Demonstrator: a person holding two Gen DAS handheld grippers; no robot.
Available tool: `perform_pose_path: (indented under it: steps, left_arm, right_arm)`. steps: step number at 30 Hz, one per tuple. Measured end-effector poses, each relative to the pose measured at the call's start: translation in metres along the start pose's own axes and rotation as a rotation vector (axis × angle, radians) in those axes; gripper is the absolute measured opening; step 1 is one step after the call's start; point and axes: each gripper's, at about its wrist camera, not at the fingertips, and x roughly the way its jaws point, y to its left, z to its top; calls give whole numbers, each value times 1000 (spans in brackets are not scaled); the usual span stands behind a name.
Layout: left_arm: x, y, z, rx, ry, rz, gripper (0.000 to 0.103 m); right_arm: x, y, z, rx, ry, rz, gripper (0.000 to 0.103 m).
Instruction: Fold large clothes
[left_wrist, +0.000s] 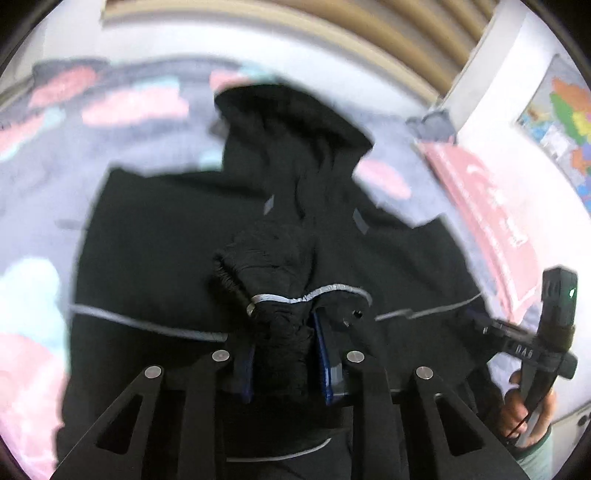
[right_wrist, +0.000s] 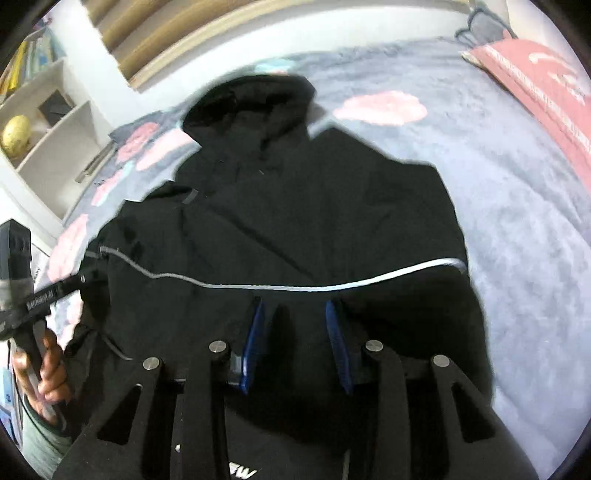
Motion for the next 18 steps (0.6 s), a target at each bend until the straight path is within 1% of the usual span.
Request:
perform_pose_path:
  steps: [3, 4, 5, 7, 9, 10, 12, 13, 14, 15, 16, 18]
  left_arm:
    - [-36, 13, 16, -28, -80, -11, 26]
    - [-46, 22, 20, -45, -94, -20, 26]
    - [-53, 31, 23, -57, -100, -26, 26]
    - [-60, 53, 25, -86, -94, -5, 26]
    - [-54, 74, 21, -112, -56, 10, 26]
    - [-45, 84, 17, -120, -17, 11, 28]
    - [-16, 101, 4, -138, 87, 53, 30]
    - [-1, 107, -4, -144, 140, 81, 32]
    - [10, 112, -12, -152, 171, 74, 33]
    - [11, 114, -15, -160, 159, 64, 33]
    - [5, 114, -16, -169, 132, 52, 33]
    - [-17, 111, -10, -172, 105, 42, 36]
  right_arm:
    - [-17, 15, 5, -26, -32, 12, 41]
    - [-22, 22, 7, -39, -44, 14, 45]
    - [-24, 28, 9, -53, -53, 3, 53]
    - [-19, 36, 9, -79, -54, -40, 57]
    - [1, 38, 7, -82, -20, -82, 57]
    - [12, 37, 6, -73, 3, -100, 57]
    - [52, 27, -4, -32, 118, -152, 56]
    - [66, 23, -10, -30, 150, -165, 56]
    - [71, 24, -13, -44, 144, -181, 56]
    - [70, 28, -14, -71, 128, -204, 56]
    - [68, 33, -13, -87, 135, -225, 56]
    - [56, 41, -9, -98, 140, -236, 56]
